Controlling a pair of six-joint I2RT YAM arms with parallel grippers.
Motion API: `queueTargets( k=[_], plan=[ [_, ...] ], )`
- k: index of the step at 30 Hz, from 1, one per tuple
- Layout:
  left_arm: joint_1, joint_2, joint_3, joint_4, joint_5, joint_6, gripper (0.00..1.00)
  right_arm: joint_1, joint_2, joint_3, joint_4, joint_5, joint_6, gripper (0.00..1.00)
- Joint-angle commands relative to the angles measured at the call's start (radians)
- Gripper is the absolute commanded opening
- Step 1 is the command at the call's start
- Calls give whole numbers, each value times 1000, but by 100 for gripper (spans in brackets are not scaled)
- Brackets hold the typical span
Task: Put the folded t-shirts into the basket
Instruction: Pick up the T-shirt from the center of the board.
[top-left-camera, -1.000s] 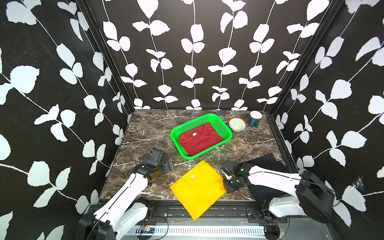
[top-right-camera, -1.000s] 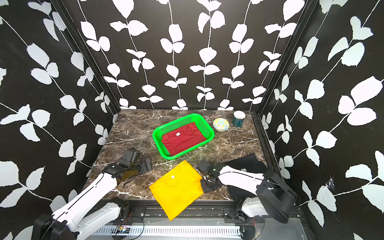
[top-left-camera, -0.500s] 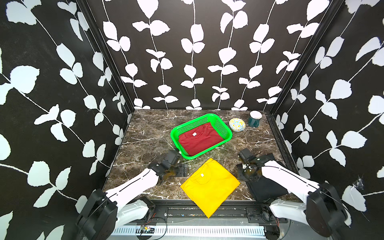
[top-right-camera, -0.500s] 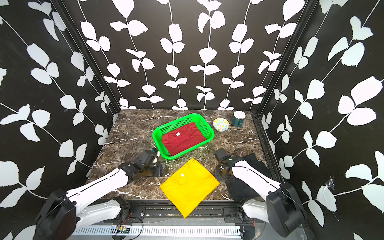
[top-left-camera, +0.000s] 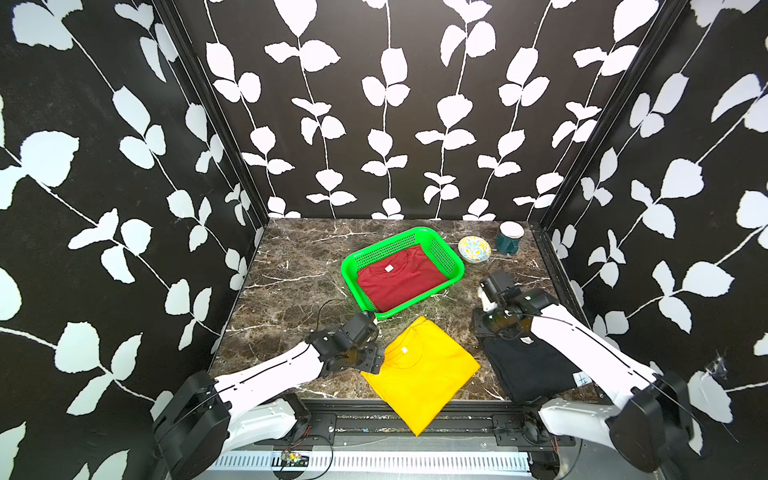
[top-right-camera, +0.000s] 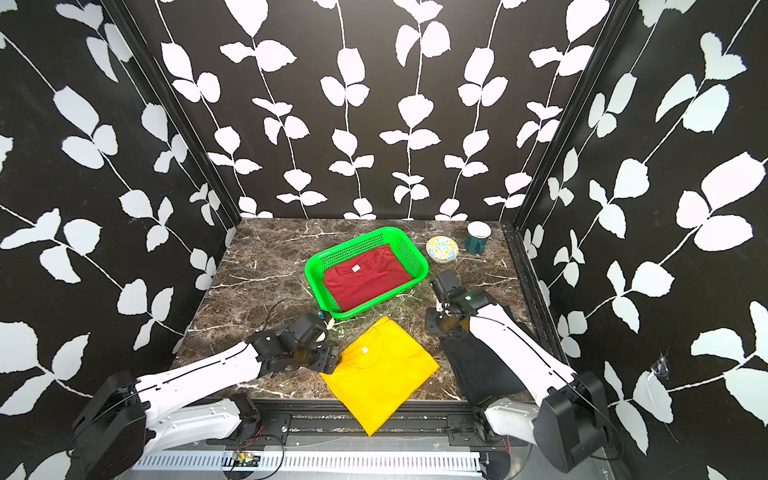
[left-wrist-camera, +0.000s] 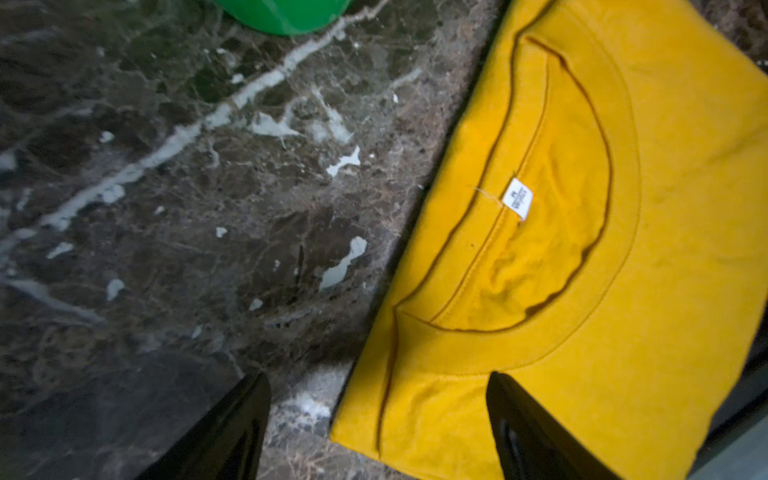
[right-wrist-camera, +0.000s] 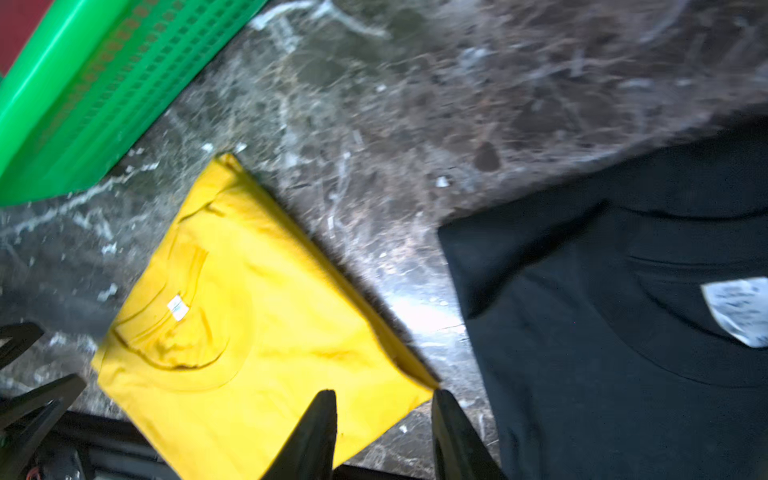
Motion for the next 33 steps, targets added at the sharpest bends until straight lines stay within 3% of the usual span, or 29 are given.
queueTargets(
  k=[1, 7, 9, 13, 19, 21, 23, 29, 33],
  plan=[
    [-10, 28, -35, -22, 91, -4, 84, 48, 56, 83, -61, 45, -4, 42],
    [-12, 116, -10, -56, -25, 20, 86, 87, 89, 100, -8, 54, 77, 44],
    [-12, 151, -14, -3, 3, 23, 85, 89, 85, 82, 47, 28, 121, 46],
    [-21, 176, -32, 101, 176, 38, 63, 89, 96, 82, 118, -17, 170, 50],
    [-79, 179, -39, 70, 203, 29, 50, 88, 170, 138, 143, -123, 200, 50],
    [-83, 172, -39, 69, 212, 27, 40, 88, 204, 163, 112, -99, 240, 50],
    [-85, 154, -37, 68, 213, 24, 36, 88, 249, 194, 47, -54, 293, 49],
    [-90, 79, -32, 74, 194, 47, 1, 107, 327, 186, 82, -99, 388, 48],
    [-133, 49, 3, 73, 138, 102, 0, 143, 395, 231, 82, -119, 401, 49]
  ],
)
